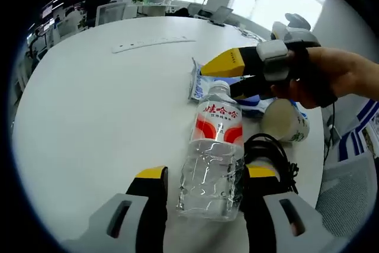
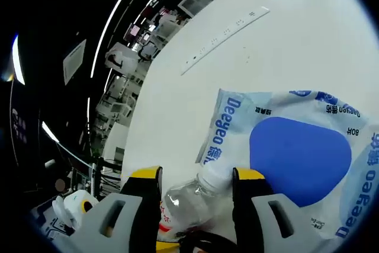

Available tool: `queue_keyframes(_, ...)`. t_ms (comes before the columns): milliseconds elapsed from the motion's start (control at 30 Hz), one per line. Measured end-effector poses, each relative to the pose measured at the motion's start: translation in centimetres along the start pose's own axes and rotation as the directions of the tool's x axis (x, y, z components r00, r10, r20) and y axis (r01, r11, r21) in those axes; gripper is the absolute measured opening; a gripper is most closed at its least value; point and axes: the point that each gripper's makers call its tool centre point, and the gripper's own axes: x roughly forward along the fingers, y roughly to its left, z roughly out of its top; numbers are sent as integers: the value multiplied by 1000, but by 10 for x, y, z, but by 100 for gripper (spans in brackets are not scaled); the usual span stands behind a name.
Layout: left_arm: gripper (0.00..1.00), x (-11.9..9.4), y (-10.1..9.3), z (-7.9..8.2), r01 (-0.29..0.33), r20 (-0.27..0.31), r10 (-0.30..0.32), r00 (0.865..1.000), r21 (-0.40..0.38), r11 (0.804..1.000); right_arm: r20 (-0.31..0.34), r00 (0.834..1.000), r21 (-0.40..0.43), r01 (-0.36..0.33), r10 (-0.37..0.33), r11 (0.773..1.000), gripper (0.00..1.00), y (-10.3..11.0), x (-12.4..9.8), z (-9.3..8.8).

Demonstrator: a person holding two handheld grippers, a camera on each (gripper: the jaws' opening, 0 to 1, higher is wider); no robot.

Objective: Arrange the tabletop items into an orderly group along one side of the table until the central work area is clear of visible clutter.

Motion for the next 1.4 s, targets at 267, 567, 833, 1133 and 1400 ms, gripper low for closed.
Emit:
queue_keyframes(267,42,0,1,1,13,10,-13,1000,26,1000,-11,999,0,39,-39,999,21,-8,-4,-1)
queue_keyframes(567,41,-1,0,0,14,14,-14,1000,30,999,12,1000,-59,25,-24,998,20,7,-15,-6)
queue_keyframes(833,41,-3,-1,-3,15,3,-15,1000,30,999,50,999,-159,-7,15,987,20,25,-19,-2)
queue_keyframes(1133,41,-10,-5,-5,-6,17,5,1000,64,998,91,993,-329,-40,74,944,20,55,-27,5)
queue_keyframes(1400,41,-14,-6,-6,-26,29,24,999,80,996,91,987,-475,-72,131,877,20,80,-29,10)
